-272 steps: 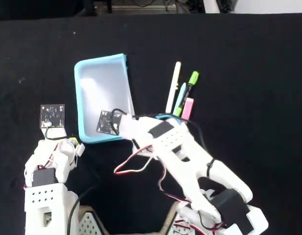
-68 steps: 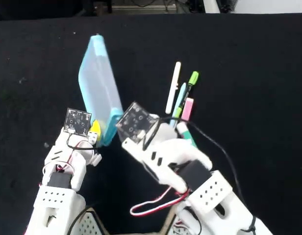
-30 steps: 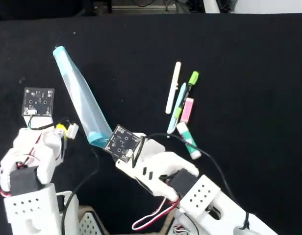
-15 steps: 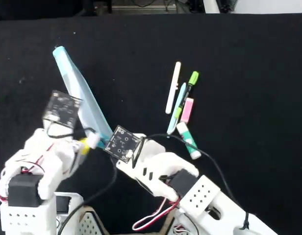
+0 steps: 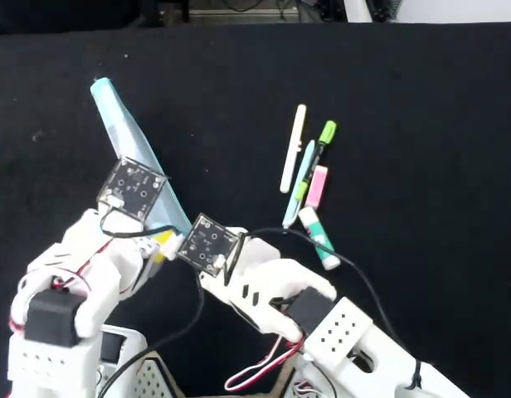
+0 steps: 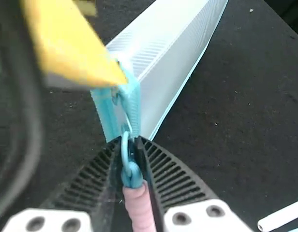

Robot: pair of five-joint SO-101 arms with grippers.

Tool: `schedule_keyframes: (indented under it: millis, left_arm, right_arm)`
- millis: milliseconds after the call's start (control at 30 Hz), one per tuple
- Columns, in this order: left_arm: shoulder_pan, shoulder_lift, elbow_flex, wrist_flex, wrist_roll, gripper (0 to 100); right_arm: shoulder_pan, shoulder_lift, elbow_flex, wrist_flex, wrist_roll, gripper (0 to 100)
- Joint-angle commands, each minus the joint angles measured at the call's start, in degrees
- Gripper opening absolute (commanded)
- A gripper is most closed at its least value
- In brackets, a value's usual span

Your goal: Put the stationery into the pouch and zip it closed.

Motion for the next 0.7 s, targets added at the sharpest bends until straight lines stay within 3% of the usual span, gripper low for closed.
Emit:
schedule_keyframes:
  millis: [0, 500, 667]
  left_arm:
    - [0.22, 0.0, 1.8, -2.81, -0.44, 23]
    - [0.13, -0.09, 2.33, -6.07, -0.26, 22]
    - [0.66, -0.09, 2.15, -7.3, -0.53, 11]
  right_arm:
    - [-0.18, -1.45, -0.57, -1.32, 0.26, 1.1]
    - [-0.18, -1.45, -0.57, -1.23, 0.26, 1.1]
    - [-0.18, -1.54, -0.57, -1.23, 0.26, 1.1]
